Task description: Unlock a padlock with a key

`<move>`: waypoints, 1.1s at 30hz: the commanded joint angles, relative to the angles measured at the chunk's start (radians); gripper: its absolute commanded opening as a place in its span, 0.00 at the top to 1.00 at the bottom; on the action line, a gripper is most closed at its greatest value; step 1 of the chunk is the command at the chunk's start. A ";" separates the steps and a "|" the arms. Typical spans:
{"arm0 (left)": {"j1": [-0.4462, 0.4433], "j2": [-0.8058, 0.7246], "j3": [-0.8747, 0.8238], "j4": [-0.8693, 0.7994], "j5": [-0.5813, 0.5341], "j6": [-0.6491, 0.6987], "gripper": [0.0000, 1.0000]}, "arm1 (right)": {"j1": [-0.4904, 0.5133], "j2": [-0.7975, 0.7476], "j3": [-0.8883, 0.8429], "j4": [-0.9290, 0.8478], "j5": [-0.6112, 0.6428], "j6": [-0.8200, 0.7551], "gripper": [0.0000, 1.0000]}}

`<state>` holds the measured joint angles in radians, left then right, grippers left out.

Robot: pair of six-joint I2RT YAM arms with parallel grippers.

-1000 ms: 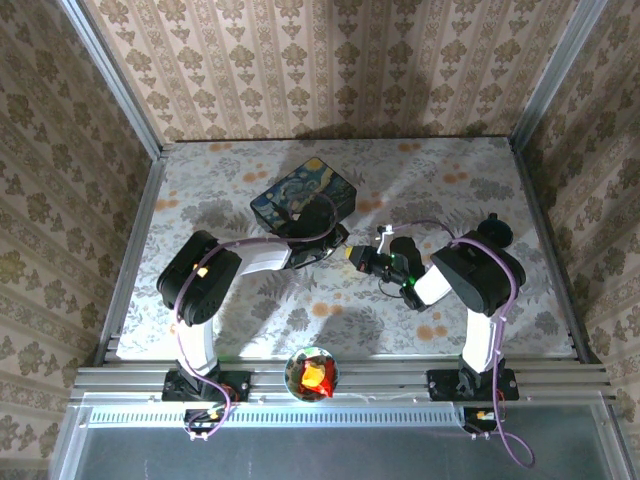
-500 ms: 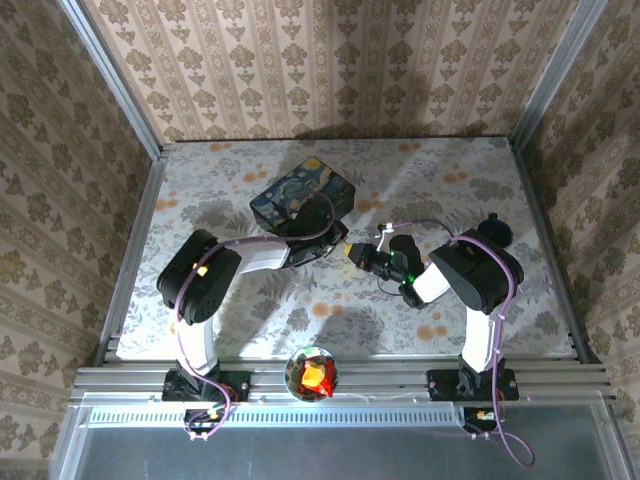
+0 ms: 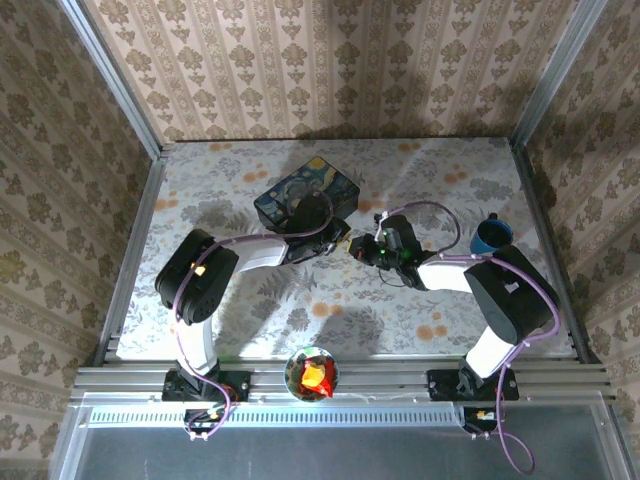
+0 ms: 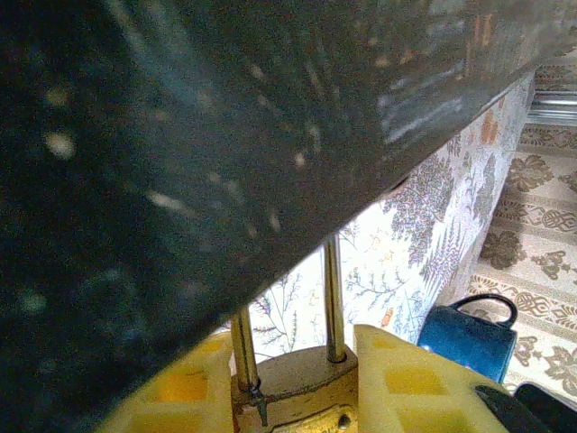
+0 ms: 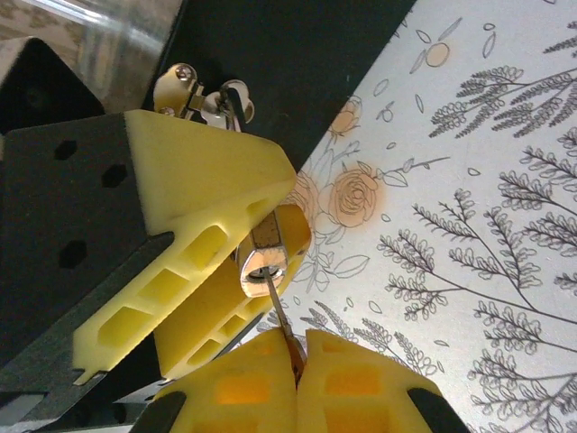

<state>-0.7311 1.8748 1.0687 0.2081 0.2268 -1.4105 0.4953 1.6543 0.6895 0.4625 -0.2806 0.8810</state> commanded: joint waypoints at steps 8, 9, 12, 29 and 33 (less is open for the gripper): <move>-0.065 0.006 -0.023 -0.079 0.283 -0.046 1.00 | -0.050 0.003 0.072 0.122 -0.125 0.055 1.00; -0.065 0.007 -0.021 -0.076 0.285 -0.044 1.00 | -0.059 0.018 0.076 0.153 -0.158 0.073 1.00; -0.066 0.007 -0.021 -0.073 0.290 -0.043 1.00 | -0.091 0.060 0.081 0.245 -0.238 0.117 1.00; -0.066 0.010 -0.036 -0.063 0.291 -0.057 1.00 | -0.158 0.015 0.088 0.179 -0.264 0.158 1.00; -0.066 0.017 -0.030 -0.055 0.295 -0.068 1.00 | -0.086 -0.043 0.127 -0.030 -0.144 0.018 1.00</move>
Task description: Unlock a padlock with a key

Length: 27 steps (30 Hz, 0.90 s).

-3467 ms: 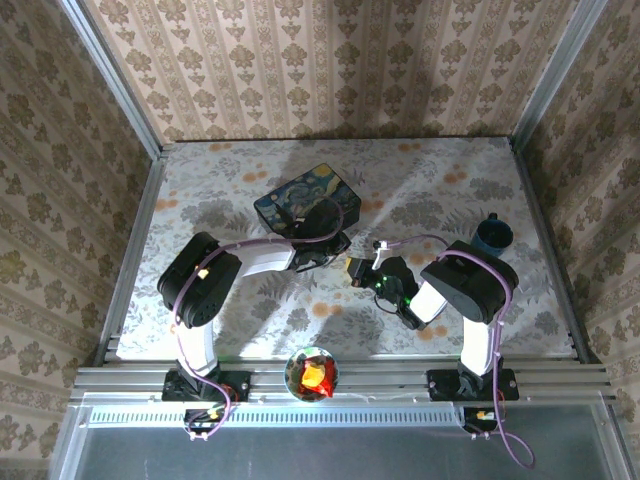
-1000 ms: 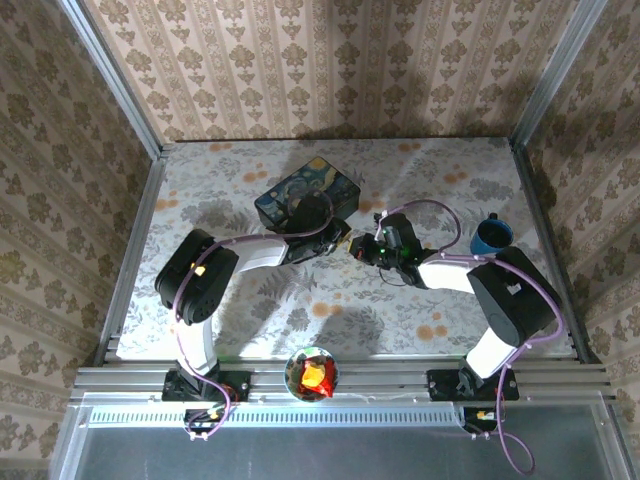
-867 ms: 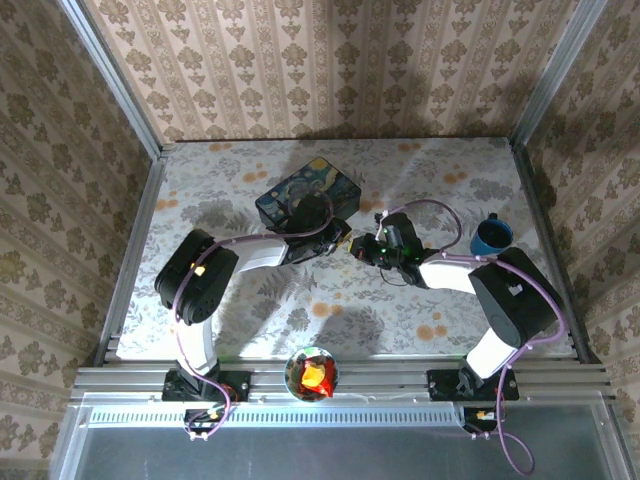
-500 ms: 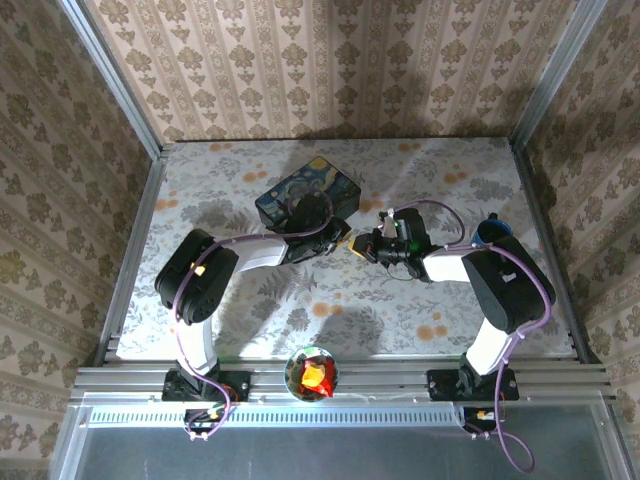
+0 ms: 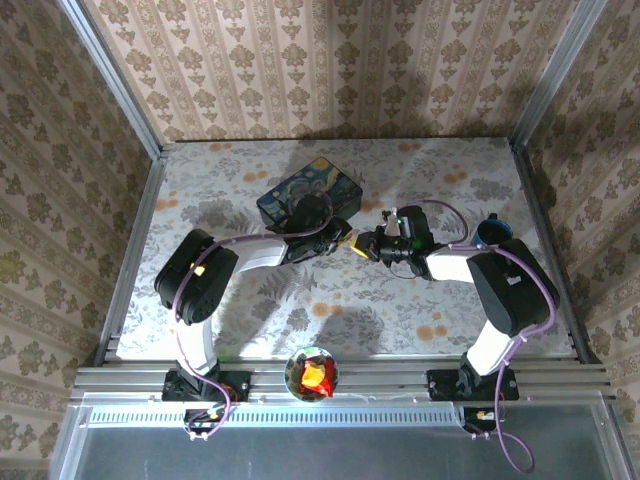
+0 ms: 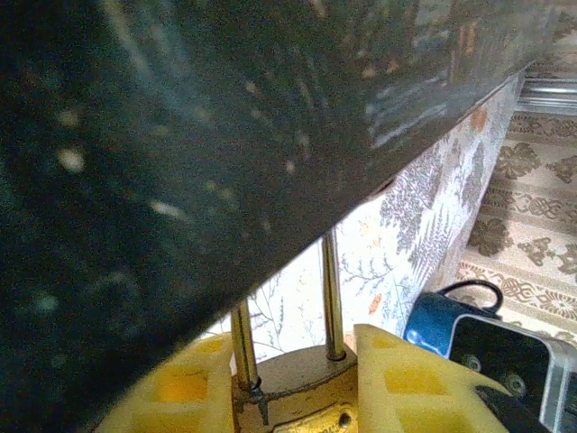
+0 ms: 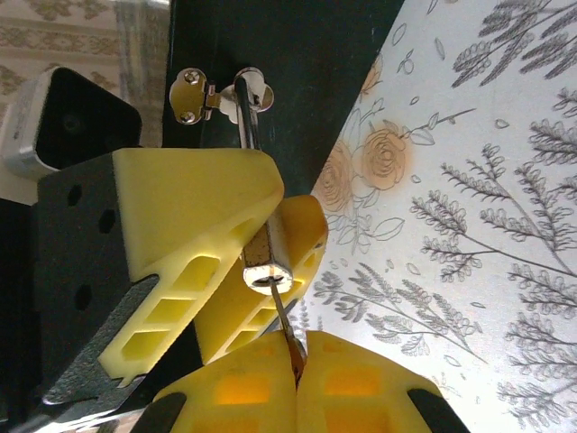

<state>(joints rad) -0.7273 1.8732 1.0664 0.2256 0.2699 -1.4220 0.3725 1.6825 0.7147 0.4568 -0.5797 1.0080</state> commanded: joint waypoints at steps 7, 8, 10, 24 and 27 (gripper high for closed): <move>-0.075 0.006 -0.012 -0.104 0.252 -0.048 1.00 | 0.147 -0.115 0.211 -0.374 0.441 -0.312 1.00; -0.075 0.003 -0.012 -0.109 0.253 -0.046 1.00 | 0.153 -0.112 0.228 -0.416 0.472 -0.333 1.00; -0.075 -0.002 -0.011 -0.114 0.250 -0.040 1.00 | 0.154 -0.105 0.251 -0.473 0.508 -0.362 1.00; -0.103 0.010 0.021 -0.121 0.288 -0.052 1.00 | 0.181 -0.005 0.334 -0.427 0.444 -0.526 1.00; -0.104 0.003 0.016 -0.117 0.279 -0.059 1.00 | 0.110 -0.034 0.205 -0.175 0.293 -0.387 1.00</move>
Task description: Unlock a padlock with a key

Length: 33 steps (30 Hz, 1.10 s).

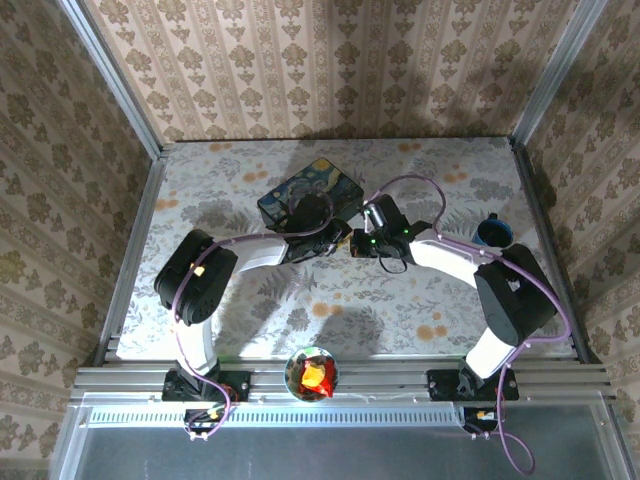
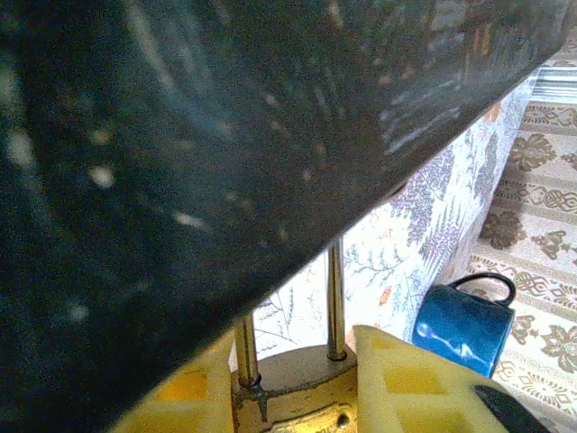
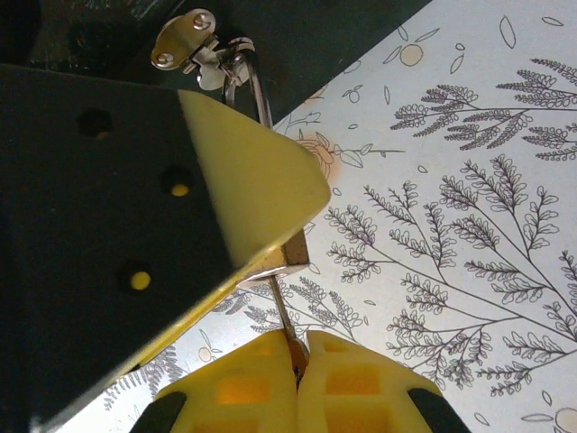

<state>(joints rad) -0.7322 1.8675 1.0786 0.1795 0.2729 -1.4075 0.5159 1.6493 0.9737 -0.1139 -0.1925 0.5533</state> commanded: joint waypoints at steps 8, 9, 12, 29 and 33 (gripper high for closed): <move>-0.104 -0.027 -0.009 -0.058 0.241 -0.127 1.00 | -0.093 -0.073 -0.233 0.640 -0.174 0.079 1.00; -0.106 -0.028 -0.010 -0.053 0.241 -0.135 1.00 | -0.093 -0.079 -0.238 0.638 -0.169 0.077 1.00; -0.111 -0.030 -0.021 -0.032 0.233 -0.178 1.00 | -0.090 -0.110 -0.264 0.643 -0.145 0.082 1.00; -0.168 -0.043 0.004 -0.119 0.088 -0.207 1.00 | 0.039 -0.332 -0.296 0.227 0.190 0.367 1.00; -0.176 -0.011 0.013 -0.098 0.102 -0.223 1.00 | 0.054 -0.325 -0.253 0.138 0.237 0.408 1.00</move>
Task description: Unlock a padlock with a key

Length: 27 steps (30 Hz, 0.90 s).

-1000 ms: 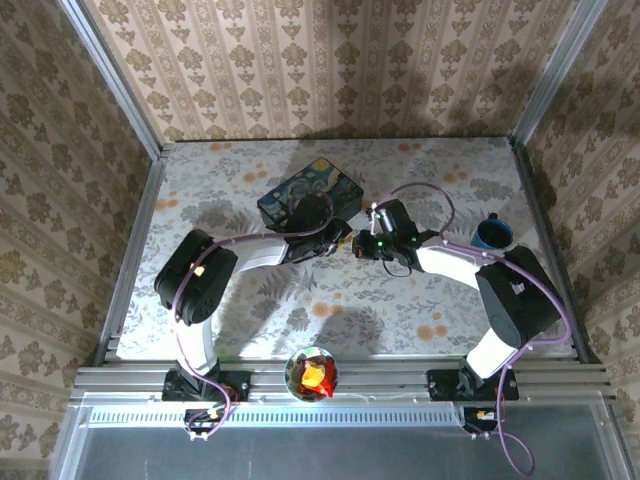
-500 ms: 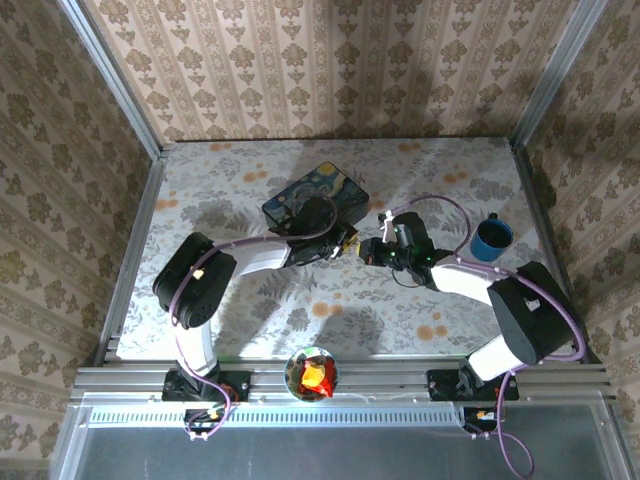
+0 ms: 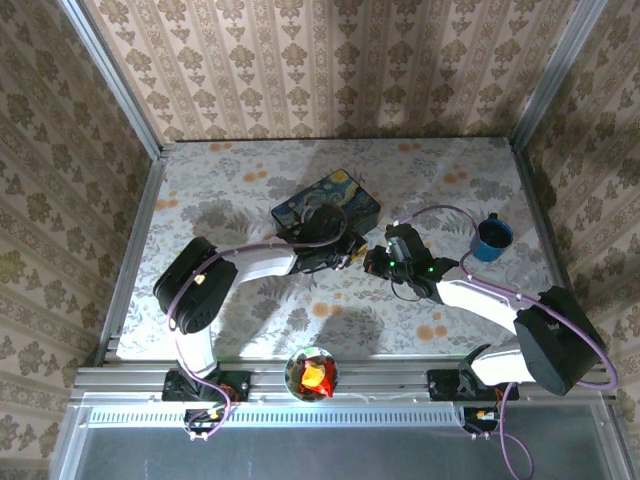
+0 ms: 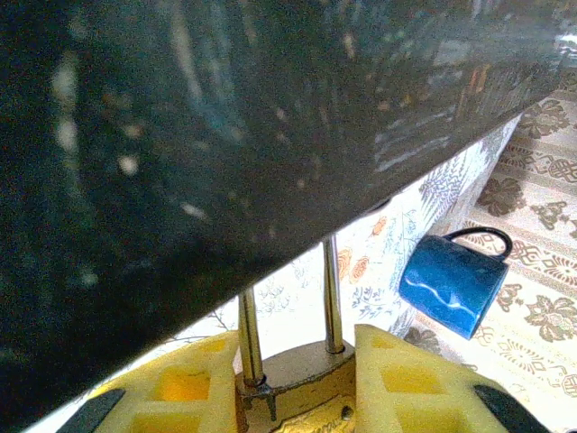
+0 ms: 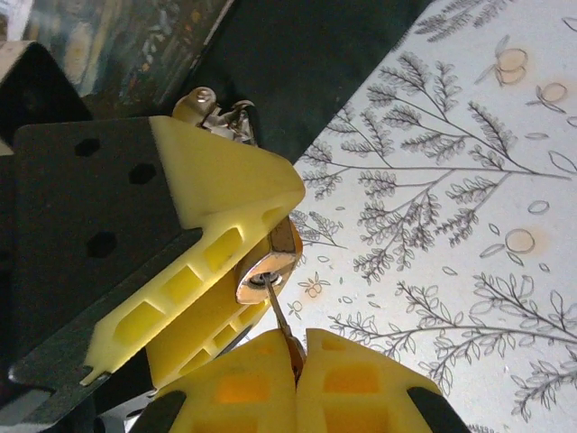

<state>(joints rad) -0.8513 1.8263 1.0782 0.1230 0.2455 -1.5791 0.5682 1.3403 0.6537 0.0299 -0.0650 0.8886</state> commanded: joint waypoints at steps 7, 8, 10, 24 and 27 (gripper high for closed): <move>-0.068 0.060 0.056 -0.044 0.154 -0.035 1.00 | 0.015 0.059 0.154 -0.021 0.102 0.130 1.00; -0.070 0.062 0.060 -0.045 0.160 -0.031 1.00 | 0.021 0.085 0.168 -0.019 0.111 0.124 1.00; -0.073 0.064 0.059 -0.042 0.167 -0.034 1.00 | 0.027 0.100 0.169 0.039 0.107 0.110 1.00; -0.008 -0.025 -0.054 -0.018 0.065 0.009 0.16 | -0.016 -0.064 0.099 -0.032 0.087 0.051 1.00; -0.003 -0.021 -0.052 -0.014 0.035 0.029 0.00 | -0.016 -0.062 0.080 -0.008 0.072 0.060 1.00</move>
<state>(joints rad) -0.8558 1.8126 1.0489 0.1745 0.2794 -1.5784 0.5549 1.2995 0.7464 -0.0704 0.0208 0.9497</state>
